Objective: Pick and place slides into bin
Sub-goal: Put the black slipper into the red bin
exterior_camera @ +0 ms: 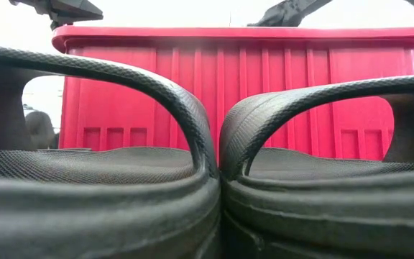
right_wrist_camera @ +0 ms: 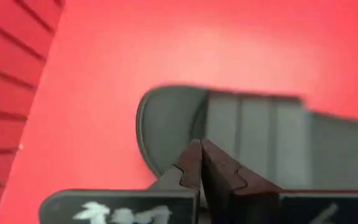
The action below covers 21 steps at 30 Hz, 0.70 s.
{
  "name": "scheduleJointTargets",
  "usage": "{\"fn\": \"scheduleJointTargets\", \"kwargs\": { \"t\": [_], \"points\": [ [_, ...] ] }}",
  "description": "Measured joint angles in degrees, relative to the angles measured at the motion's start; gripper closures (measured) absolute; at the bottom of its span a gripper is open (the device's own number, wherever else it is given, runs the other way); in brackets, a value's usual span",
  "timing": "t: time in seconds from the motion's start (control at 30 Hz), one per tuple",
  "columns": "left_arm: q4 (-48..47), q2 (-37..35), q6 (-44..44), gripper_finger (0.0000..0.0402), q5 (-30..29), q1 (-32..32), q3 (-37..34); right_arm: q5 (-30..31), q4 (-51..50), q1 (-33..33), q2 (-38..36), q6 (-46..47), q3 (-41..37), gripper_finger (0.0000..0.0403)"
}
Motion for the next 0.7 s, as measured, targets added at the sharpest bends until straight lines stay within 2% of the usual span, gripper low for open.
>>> {"fn": "scheduleJointTargets", "kwargs": {
  "t": [0.1, 0.27, 0.37, 0.53, 0.6, 0.7],
  "points": [
    [0.6, 0.0, 1.5, 0.0376, 1.2, 0.0, 0.0, 2.3, 1.1, -0.3, -4.4, 0.7, 1.4, 0.0403],
    [0.6, 0.0, 4.6, 0.0376, 1.3, 0.0, 0.0, 2.2, 8.1, -2.7, -13.8, 9.9, 1.6, 0.0403],
    [0.6, 0.0, 5.4, 0.0376, 1.2, 0.0, 0.0, -4.2, 12.9, -5.5, -18.9, 17.0, 1.6, 0.0403],
    [1.5, 0.0, 6.9, 0.0376, 2.7, 0.0, 0.0, -24.8, 21.9, -10.4, -24.0, 32.6, 1.6, 0.0403],
    [1.8, 0.0, 7.6, 0.0376, 2.9, 0.0, 0.0, -27.1, 24.3, -10.6, -25.6, 37.4, 1.6, 0.0403],
    [1.9, 0.0, 7.8, 0.0376, 2.4, 0.0, 0.0, -25.6, 25.3, -9.7, -27.9, 41.4, 1.6, 0.0403]
  ]
}}
